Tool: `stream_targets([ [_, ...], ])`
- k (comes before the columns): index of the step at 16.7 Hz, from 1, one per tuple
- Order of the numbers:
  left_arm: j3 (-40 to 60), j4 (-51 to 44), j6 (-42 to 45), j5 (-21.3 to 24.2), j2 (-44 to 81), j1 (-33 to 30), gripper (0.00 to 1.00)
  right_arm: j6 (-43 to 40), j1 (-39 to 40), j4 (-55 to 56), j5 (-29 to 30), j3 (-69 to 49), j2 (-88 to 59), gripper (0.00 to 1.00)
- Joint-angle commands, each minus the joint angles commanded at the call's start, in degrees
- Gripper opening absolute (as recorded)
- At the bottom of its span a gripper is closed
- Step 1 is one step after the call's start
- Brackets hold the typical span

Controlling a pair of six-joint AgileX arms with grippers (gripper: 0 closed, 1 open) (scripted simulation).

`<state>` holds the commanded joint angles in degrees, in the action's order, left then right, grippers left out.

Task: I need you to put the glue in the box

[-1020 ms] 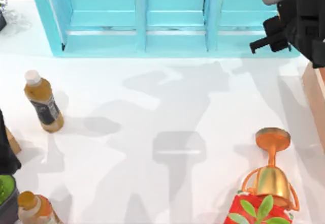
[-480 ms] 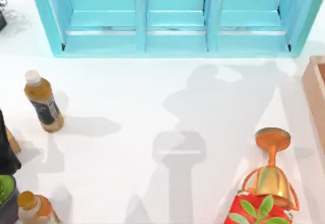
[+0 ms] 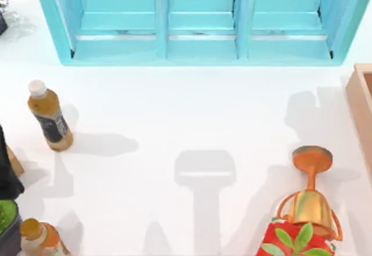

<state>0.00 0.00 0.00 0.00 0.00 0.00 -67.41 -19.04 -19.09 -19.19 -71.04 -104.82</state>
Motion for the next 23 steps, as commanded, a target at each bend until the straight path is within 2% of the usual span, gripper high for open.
stream_targets([
  [16,0.0,0.0,0.0,0.0,0.0,0.0,1.00,-43.3,-24.9,-32.3,-33.1,0.6,-7.2,0.00],
  [23,0.0,0.0,0.0,0.0,0.0,0.0,1.00,-59.6,-33.6,-52.8,-48.2,2.8,-11.4,0.00],
])
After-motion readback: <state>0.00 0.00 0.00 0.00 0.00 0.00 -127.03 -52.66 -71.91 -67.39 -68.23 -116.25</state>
